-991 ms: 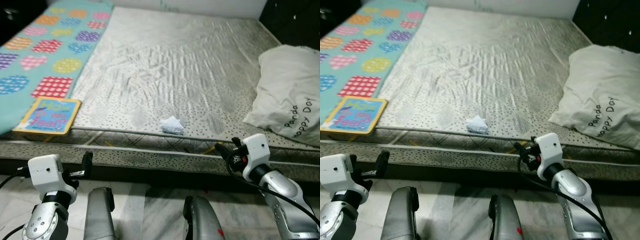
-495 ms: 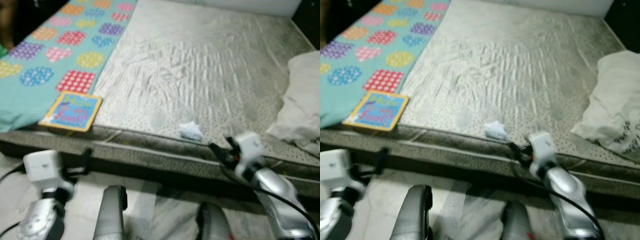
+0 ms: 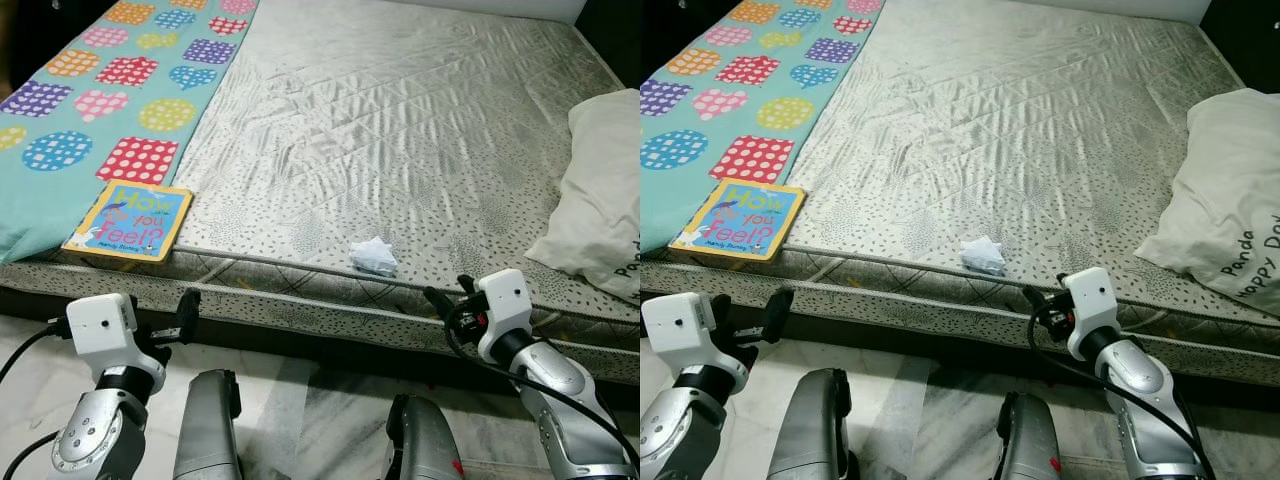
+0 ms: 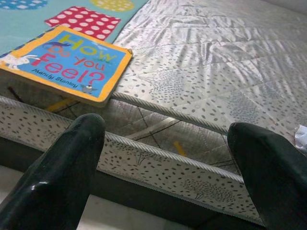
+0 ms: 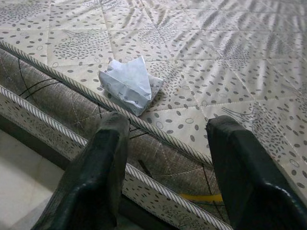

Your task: Clean up the room

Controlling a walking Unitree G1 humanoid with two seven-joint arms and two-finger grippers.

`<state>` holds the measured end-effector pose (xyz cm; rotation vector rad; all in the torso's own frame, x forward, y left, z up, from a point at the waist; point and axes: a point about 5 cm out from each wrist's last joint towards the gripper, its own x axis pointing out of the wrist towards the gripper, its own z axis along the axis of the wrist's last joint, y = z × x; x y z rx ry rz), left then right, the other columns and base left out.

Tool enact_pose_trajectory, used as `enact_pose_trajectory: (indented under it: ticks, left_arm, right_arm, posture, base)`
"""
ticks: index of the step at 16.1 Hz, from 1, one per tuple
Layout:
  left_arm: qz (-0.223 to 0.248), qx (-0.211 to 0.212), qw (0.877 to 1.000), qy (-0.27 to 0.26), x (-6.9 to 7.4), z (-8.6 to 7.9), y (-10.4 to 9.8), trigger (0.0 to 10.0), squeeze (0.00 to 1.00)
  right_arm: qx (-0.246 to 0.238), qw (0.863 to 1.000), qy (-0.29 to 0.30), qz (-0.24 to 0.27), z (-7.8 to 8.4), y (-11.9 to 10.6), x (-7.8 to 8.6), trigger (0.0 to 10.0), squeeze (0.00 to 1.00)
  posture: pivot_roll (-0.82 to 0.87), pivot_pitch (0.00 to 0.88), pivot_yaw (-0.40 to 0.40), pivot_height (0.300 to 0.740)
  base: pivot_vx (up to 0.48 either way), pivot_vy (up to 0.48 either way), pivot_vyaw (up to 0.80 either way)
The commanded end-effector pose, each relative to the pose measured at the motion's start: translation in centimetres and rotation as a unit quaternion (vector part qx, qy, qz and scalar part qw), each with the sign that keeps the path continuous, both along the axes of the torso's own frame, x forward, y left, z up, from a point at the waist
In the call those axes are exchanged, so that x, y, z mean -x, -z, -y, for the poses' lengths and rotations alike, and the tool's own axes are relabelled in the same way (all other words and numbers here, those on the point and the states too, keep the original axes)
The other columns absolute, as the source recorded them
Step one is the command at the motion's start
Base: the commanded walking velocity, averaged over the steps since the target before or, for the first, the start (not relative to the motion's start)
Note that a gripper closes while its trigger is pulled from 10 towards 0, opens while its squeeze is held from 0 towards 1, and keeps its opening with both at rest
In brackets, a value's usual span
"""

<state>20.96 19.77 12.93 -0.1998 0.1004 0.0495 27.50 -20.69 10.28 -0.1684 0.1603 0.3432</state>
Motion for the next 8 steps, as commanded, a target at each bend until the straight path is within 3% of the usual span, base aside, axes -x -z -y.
enact_pose_trajectory:
  ticks: [1,8]
  left_arm:
    - [-0.009,0.002,1.000,0.009,0.04,0.08,0.29,10.0,0.00]
    - [-0.008,0.010,1.000,0.016,0.11,0.54,0.38,10.0,0.00]
  right_arm:
    - [0.004,1.000,0.002,0.000,0.22,0.05,-0.02,10.0,0.00]
    - [0.003,1.000,0.002,0.003,0.05,0.06,-0.20,10.0,0.00]
  posture:
    - [-0.03,0.151,-0.060,0.529]
    - [-0.03,0.151,-0.059,0.529]
  base:
    - [0.289,0.000,0.00]
    - [0.337,0.000,0.00]
